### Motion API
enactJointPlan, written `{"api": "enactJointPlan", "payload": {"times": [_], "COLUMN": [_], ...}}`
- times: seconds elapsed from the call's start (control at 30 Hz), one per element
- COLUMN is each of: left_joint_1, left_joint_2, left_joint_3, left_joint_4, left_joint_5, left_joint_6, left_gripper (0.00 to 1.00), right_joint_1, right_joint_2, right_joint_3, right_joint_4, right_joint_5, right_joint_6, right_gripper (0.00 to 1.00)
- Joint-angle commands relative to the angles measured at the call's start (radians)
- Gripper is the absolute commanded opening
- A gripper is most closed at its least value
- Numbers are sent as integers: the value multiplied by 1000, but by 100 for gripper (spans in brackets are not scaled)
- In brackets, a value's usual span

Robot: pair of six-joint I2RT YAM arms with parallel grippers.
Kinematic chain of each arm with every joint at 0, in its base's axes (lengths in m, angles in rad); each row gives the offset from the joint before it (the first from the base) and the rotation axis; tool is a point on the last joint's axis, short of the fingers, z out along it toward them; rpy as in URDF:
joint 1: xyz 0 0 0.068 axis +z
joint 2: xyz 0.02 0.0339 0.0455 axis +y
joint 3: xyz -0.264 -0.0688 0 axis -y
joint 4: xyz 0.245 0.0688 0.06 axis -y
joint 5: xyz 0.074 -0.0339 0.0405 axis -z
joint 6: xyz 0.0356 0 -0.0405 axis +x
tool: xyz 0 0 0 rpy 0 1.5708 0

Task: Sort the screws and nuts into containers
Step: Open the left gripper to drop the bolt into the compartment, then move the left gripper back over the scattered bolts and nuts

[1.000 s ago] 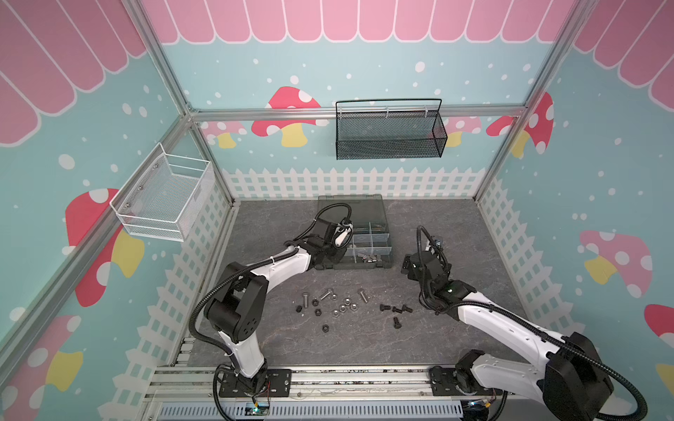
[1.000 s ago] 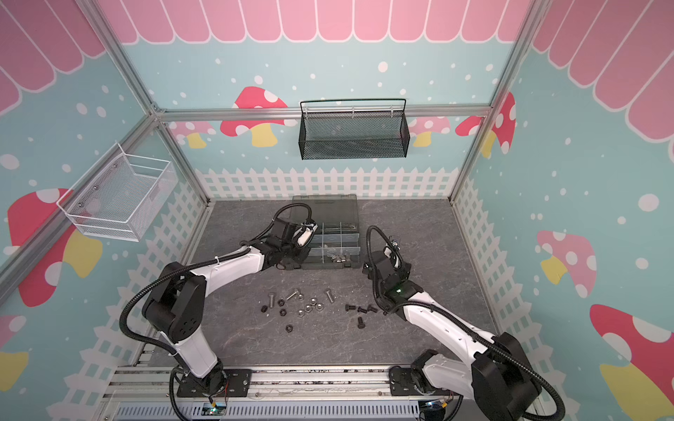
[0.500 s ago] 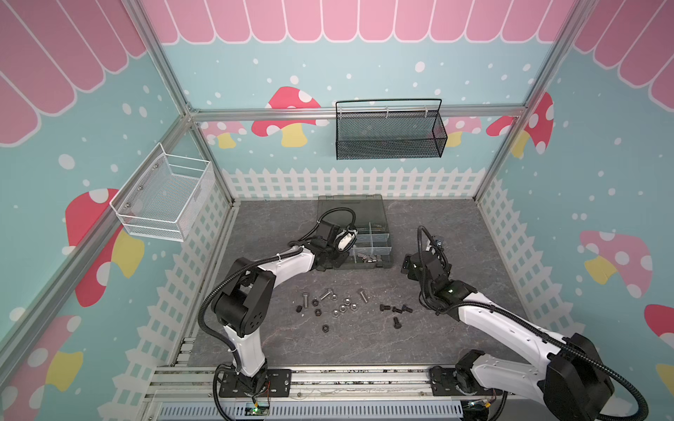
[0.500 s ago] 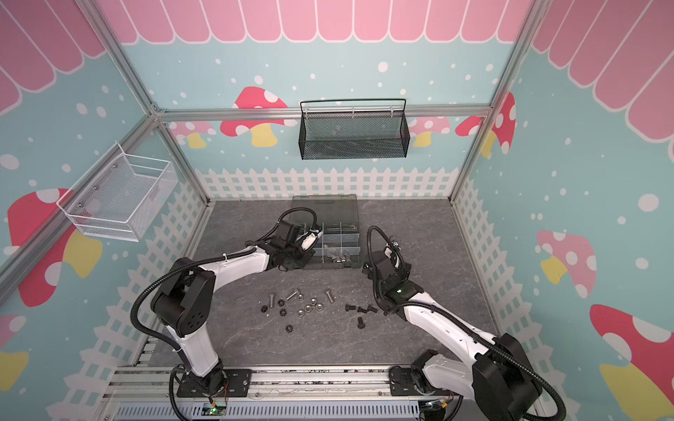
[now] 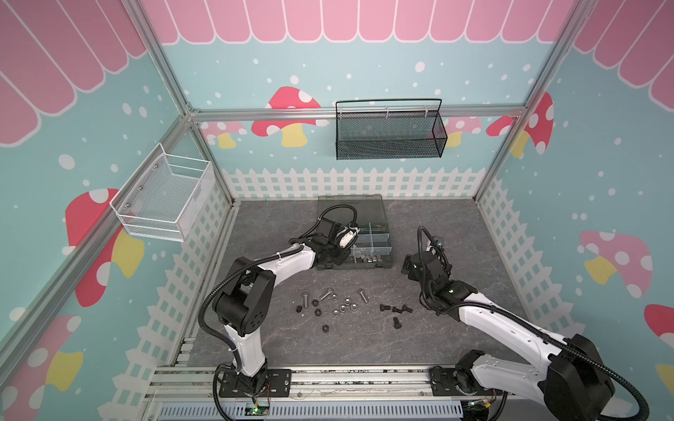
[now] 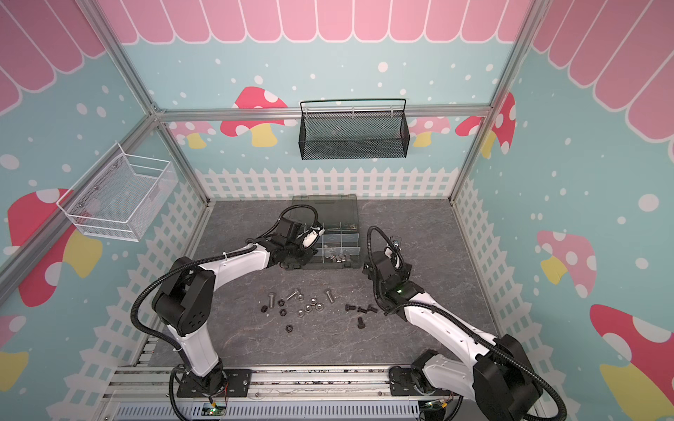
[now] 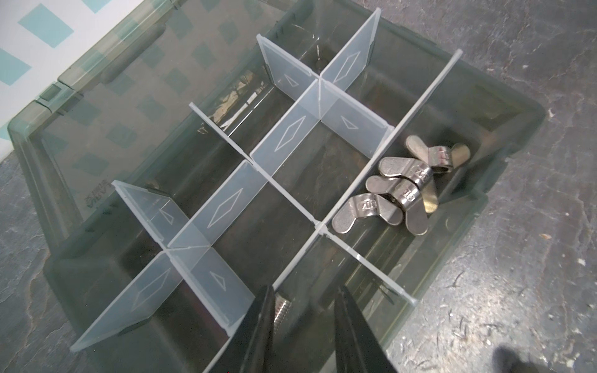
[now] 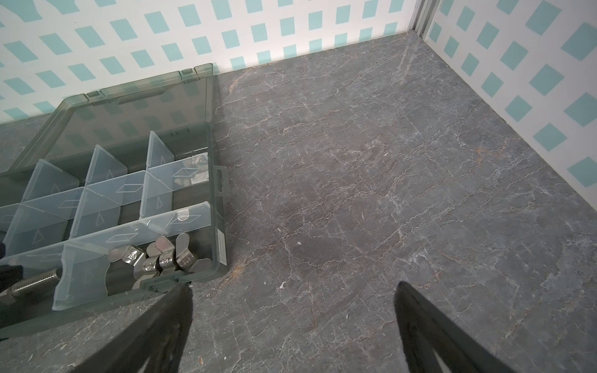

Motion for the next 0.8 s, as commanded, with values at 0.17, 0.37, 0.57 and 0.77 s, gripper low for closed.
{"api": "enactJointPlan", "payload": {"times": [0.17,0.37,0.57,0.77], "left_joint_1": [-17,-34,-34,-34], "left_joint_2": [-67,-177,-284,-360], "left_joint_3": [-8,-34,-85,-173], "left_joint_4": [-23,-101,-270,-413], "left_joint_5": [1,-193,-405,-400], "left_joint_6": [-57,-250,-541,-740], "left_gripper": [34,37,43,52], "right_joint_1": [-2,-2,-2,-3], "right_joint_2": [-2,9,20,21], "right_joint_3": [27,33,30,19], "right_joint_4": [-7,-7,-7,-7], "right_joint_5": [10,10,11,6], "right_joint_6": [13,9,9,7], "right_gripper": [98,98,98,98]}}
